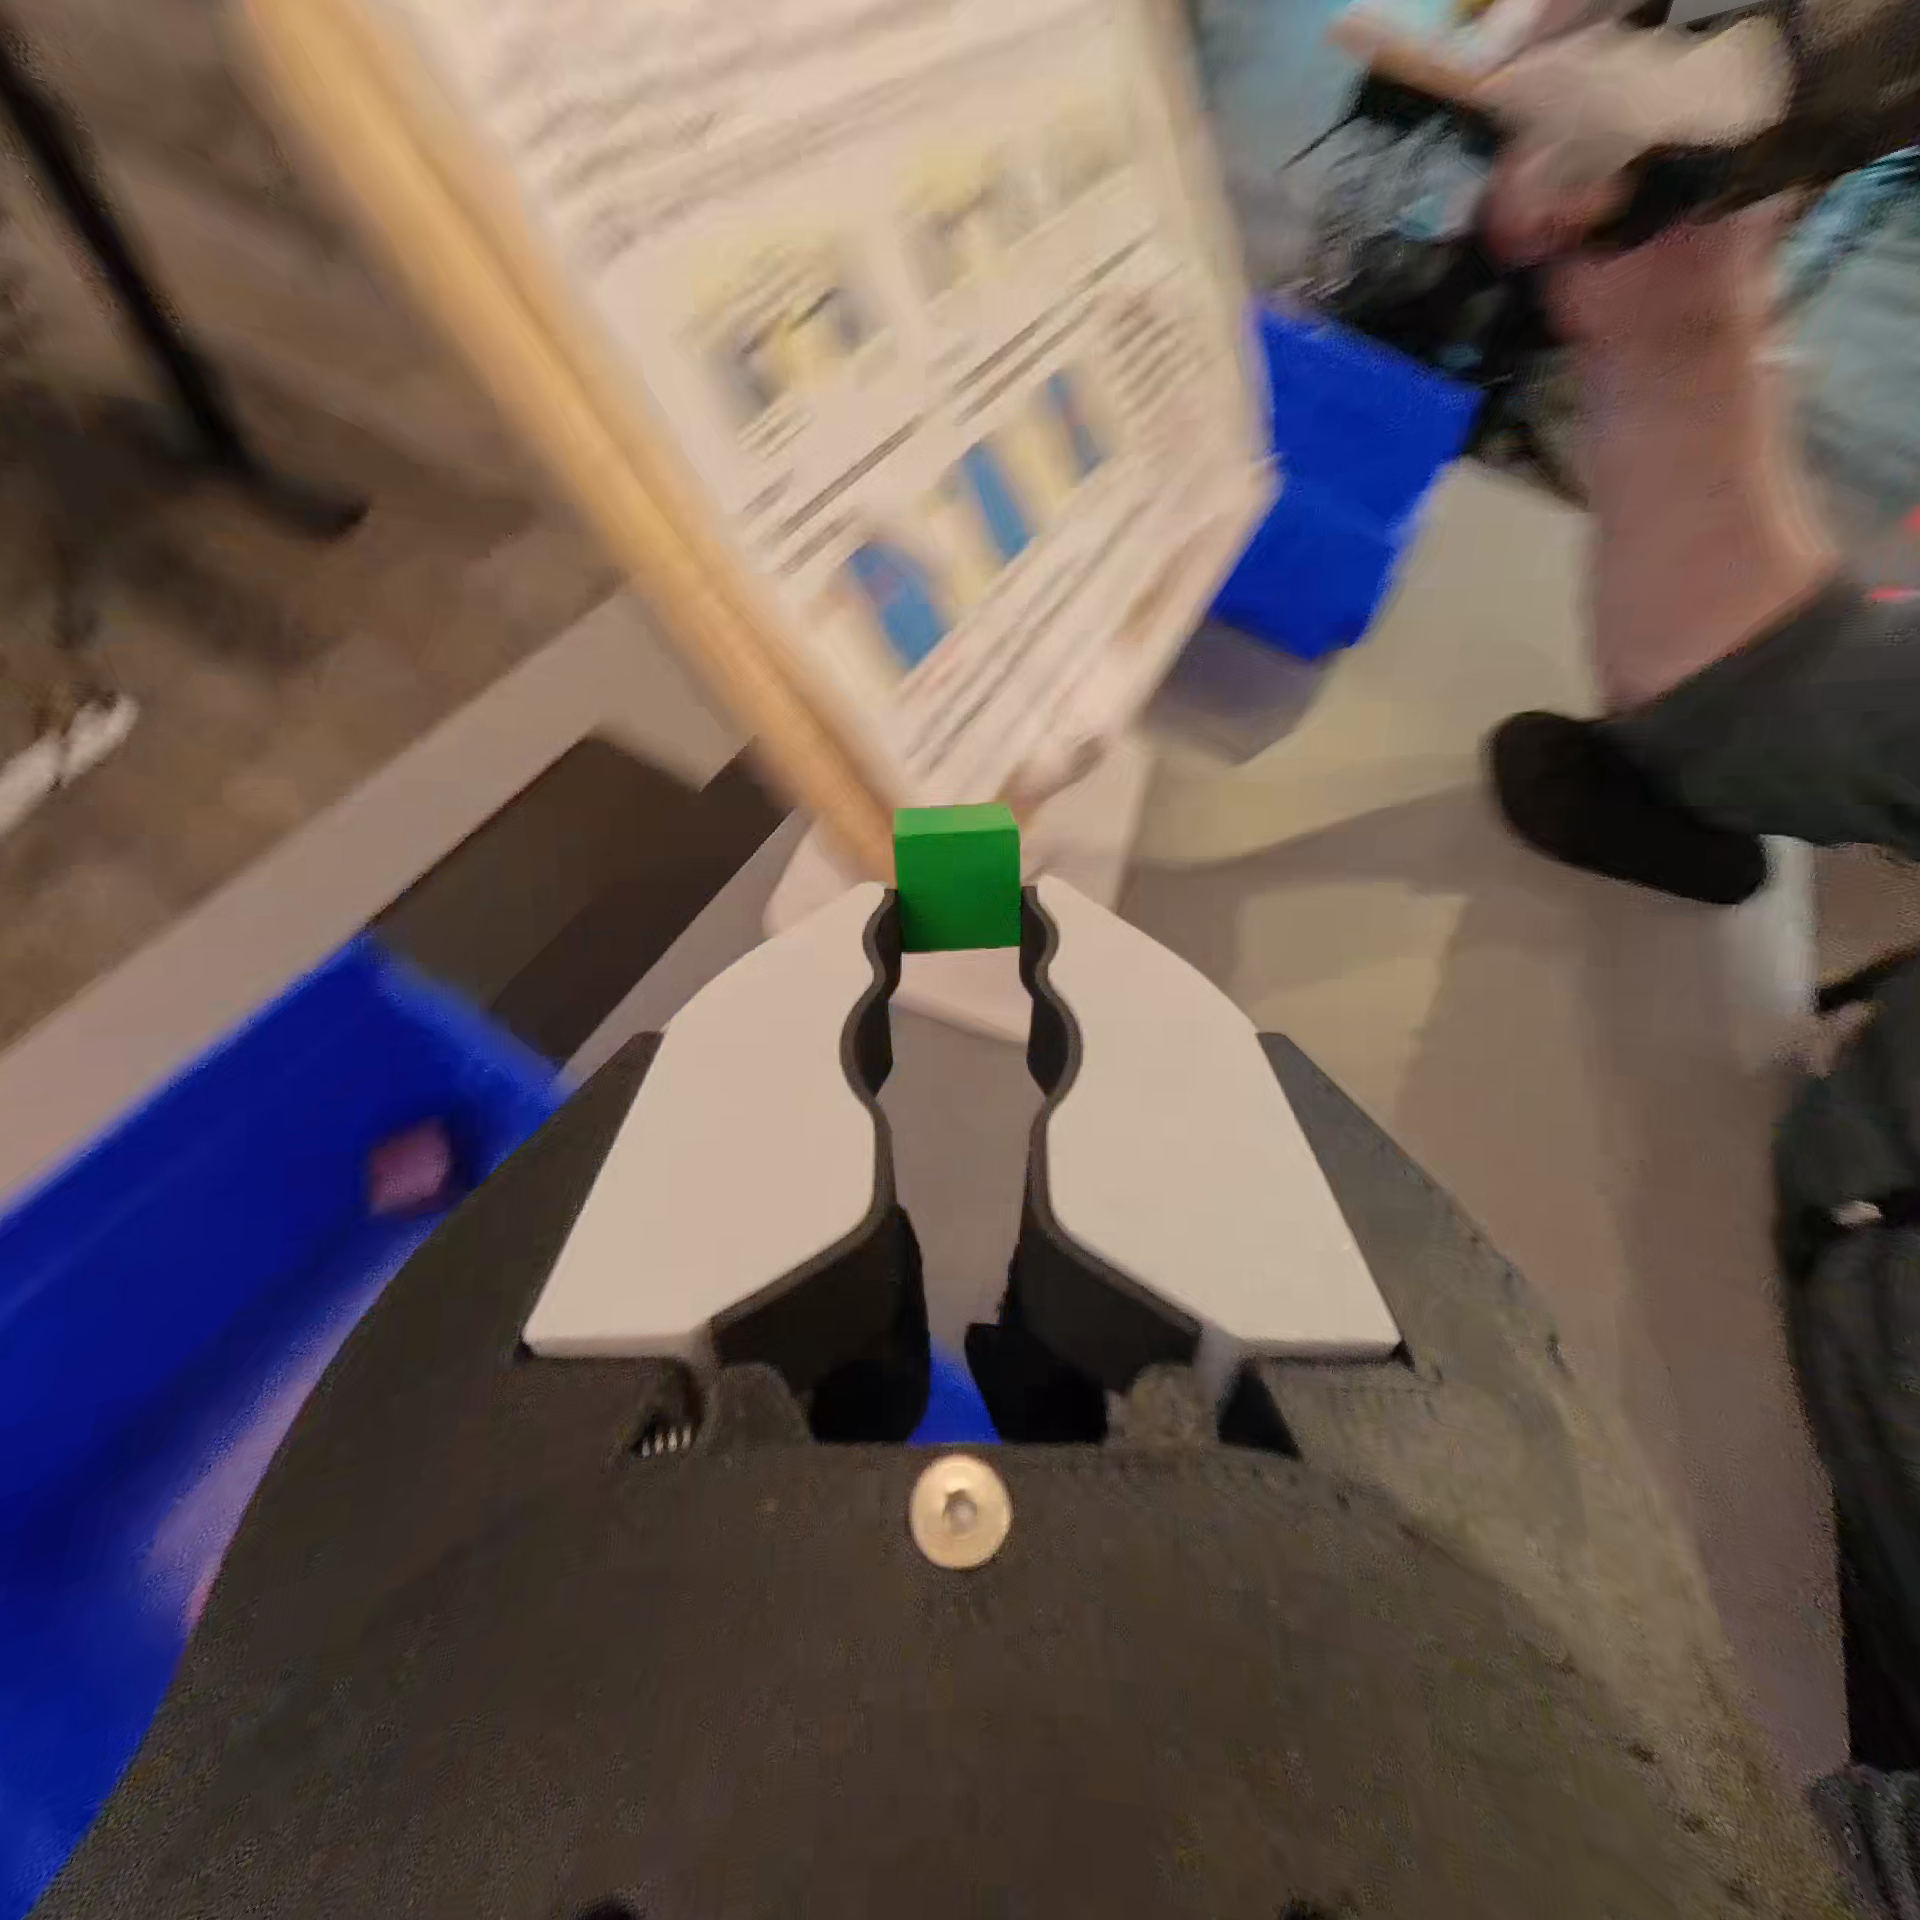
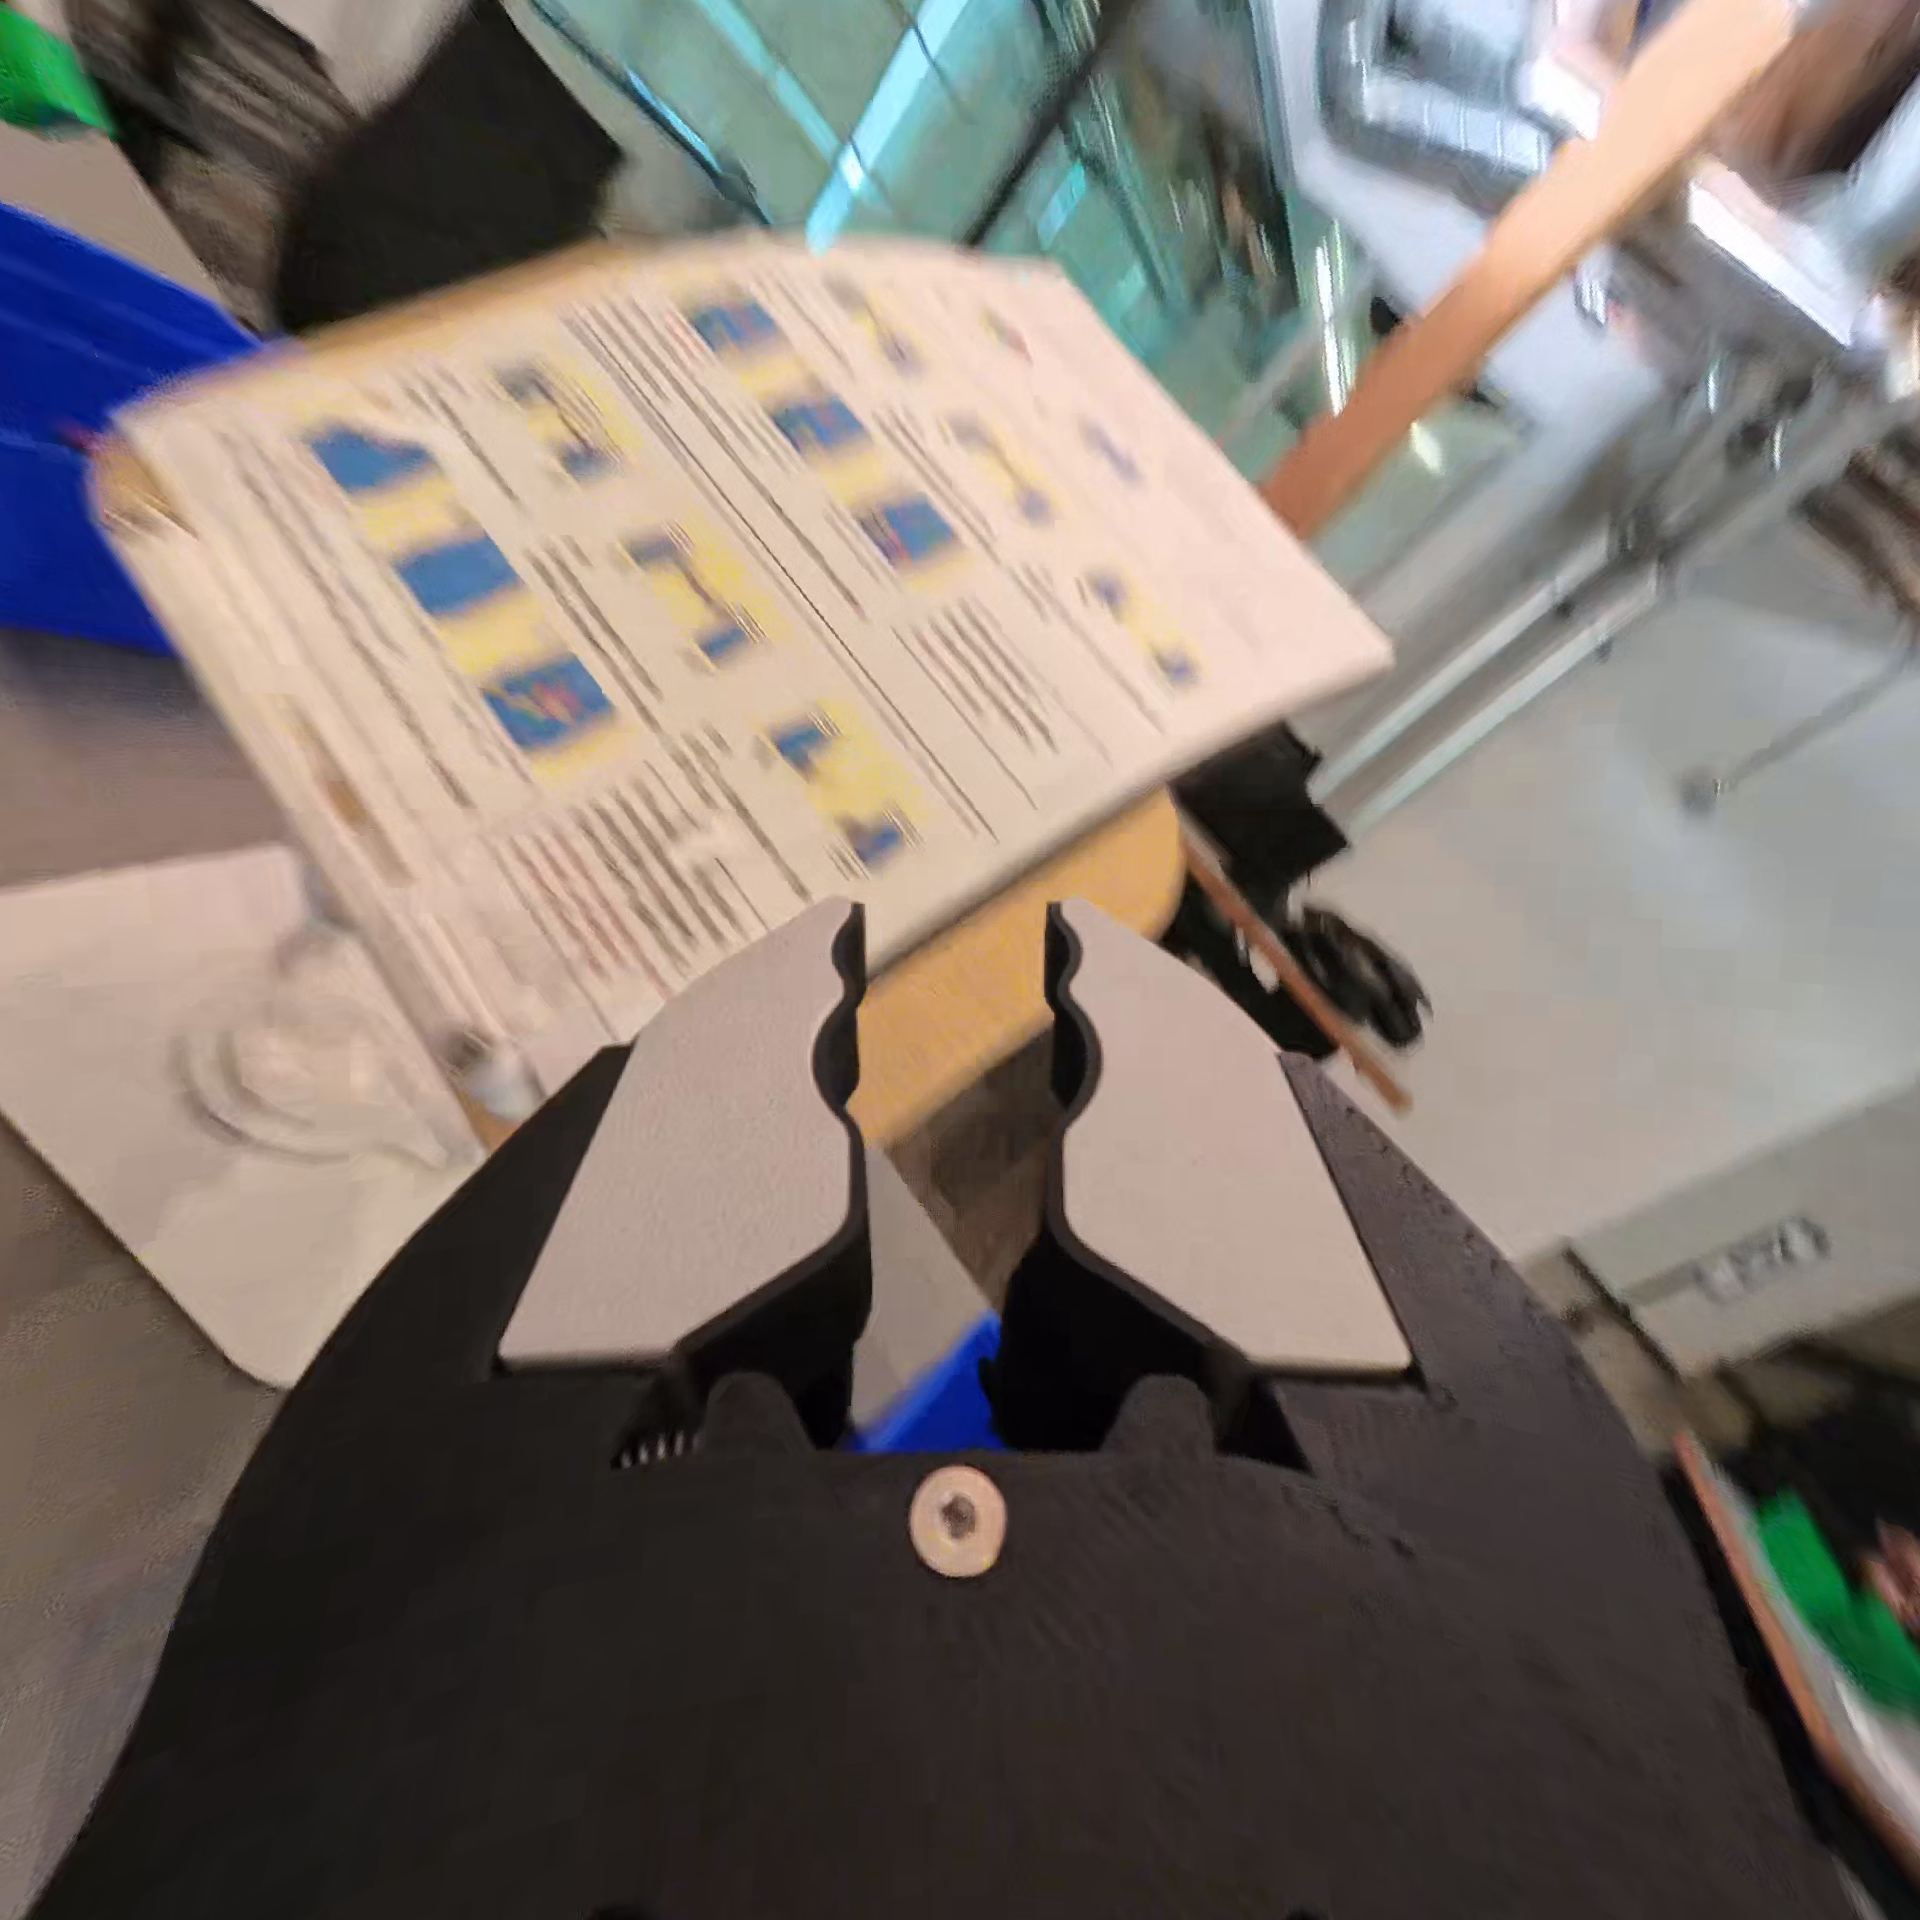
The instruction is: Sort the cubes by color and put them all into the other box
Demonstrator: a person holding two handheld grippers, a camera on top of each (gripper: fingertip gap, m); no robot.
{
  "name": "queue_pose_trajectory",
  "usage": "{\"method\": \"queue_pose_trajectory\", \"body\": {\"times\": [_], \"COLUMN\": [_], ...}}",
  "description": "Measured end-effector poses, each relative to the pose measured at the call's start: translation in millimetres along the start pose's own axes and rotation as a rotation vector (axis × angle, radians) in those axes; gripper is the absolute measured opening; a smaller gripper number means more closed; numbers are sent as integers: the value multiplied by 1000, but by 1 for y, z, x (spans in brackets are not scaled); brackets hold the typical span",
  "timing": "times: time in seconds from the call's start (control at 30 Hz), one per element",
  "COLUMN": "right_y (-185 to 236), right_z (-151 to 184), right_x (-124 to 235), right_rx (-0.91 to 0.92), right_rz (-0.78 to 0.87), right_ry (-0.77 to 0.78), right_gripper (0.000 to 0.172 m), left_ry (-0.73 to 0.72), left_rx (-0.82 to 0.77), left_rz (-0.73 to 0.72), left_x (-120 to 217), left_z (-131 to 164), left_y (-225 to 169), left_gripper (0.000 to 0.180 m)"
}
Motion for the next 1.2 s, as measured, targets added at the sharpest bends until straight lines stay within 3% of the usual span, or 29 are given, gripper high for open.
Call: {"method": "queue_pose_trajectory", "body": {"times": [0.17,0.27,0.33,0.5,0.7,0.8,0.97,1.03,1.1,1.2], "right_y": [82,129,147,163,165,166,145,110,60,-12], "right_z": [-65,-83,-90,-92,-96,-98,-99,-90,-64,7], "right_x": [-10,-13,-15,-19,-16,-14,-7,-5,-3,1], "right_rx": [198,346,351,409,438,435,424,368,254,63], "right_rz": [-132,-174,-190,-148,-98,-112,-71,-16,57,140], "right_ry": [-222,-319,-362,-382,-412,-415,-395,-326,-180,173], "right_gripper": [40,38,44,45,22,22,22,22,22,22], "left_ry": [-189,-208,-221,-239,-227,-226,-284,-335,-345,-327], "left_rx": [-119,-151,-121,-66,-32,-23,-7,-24,-56,-105], "left_rz": [366,535,629,746,806,833,800,791,748,656], "left_x": [-38,-70,-86,-102,-109,-108,-101,-90,-84,-81], "left_z": [-48,-54,-55,-52,-49,-48,-55,-59,-60,-59], "left_y": [-96,-140,-157,-172,-175,-177,-171,-164,-157,-151], "left_gripper": [22,22,22,22,22,22,30,3,0,0]}}
Point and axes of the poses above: each gripper's, where its closed fingertips meet, x back along the fingers, z out of its underside, y = z × x across the jaws, the point moved 5 cm from there along x, back along the fingers, and after that the axes turned 3 degrees about -z, right-handed, at the moved point
